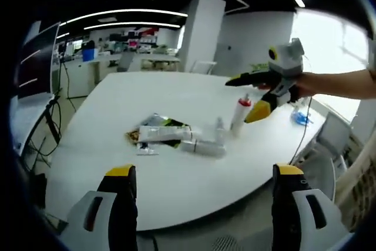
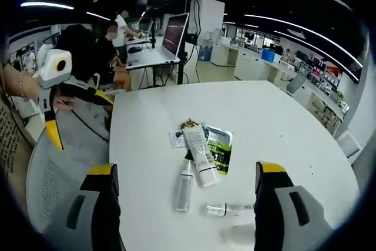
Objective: Arrange the skincare products in the storage area until every visible bottle or jar stands upright without overlapping.
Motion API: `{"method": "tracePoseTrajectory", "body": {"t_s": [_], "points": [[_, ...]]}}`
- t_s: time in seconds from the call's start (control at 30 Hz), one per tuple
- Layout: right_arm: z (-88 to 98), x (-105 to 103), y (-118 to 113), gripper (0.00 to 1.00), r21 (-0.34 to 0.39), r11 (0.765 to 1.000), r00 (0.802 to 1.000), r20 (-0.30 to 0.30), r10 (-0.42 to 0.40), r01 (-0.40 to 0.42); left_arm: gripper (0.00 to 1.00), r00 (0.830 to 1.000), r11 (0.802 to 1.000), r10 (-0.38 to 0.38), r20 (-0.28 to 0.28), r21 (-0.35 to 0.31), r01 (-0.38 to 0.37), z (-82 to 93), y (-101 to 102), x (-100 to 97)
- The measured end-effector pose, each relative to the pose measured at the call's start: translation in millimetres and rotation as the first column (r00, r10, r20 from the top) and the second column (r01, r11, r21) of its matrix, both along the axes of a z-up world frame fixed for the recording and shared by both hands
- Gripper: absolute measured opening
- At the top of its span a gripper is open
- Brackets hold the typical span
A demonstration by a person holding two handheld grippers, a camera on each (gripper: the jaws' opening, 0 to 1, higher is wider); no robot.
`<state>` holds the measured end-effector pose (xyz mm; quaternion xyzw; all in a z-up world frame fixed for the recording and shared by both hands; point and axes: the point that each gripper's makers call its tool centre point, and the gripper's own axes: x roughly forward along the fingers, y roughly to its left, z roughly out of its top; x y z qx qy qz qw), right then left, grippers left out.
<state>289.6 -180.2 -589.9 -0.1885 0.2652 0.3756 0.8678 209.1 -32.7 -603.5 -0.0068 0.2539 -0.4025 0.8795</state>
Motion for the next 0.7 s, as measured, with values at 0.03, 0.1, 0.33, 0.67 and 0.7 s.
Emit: {"method": "tracePoseTrajectory", "body": {"t_s": [0.03, 0.1, 0.33, 0.67, 0.7], "points": [[-4.6, 6, 4, 0.96, -0.004, 1.0, 1.0, -0.007, 0.013, -0.014, 0.94, 1.0, 1.0, 0.007, 0.004, -0.01, -0.007, 2.0, 1, 1.8], [-10.5, 14, 9, 0.97, -0.016, 1.0, 1.0, -0.011, 0.021, -0.021, 0.95, 1.0, 0.999, 0.015, 0.001, -0.033, -0.015, 4.7, 1, 3.7], [-43.8, 41, 28, 0.95, -0.095, 0.991, 0.994, -0.062, 0.088, -0.094, 0.96, 1.0, 0.999, -0.023, 0.002, -0.024, 0.023, -1.2, -14, -3.0], [-85.3, 68, 43, 0.94, -0.167, 0.976, 0.983, -0.139, 0.117, -0.139, 0.97, 1.0, 0.999, -0.019, -0.001, -0.03, 0.019, -3.7, -8, -2.2], [-90.2, 71, 45, 0.93, -0.177, 0.974, 0.982, -0.146, 0.119, -0.144, 0.97, 1.0, 0.999, -0.02, -0.003, -0.032, 0.02, -4.0, -8, -2.5]]}}
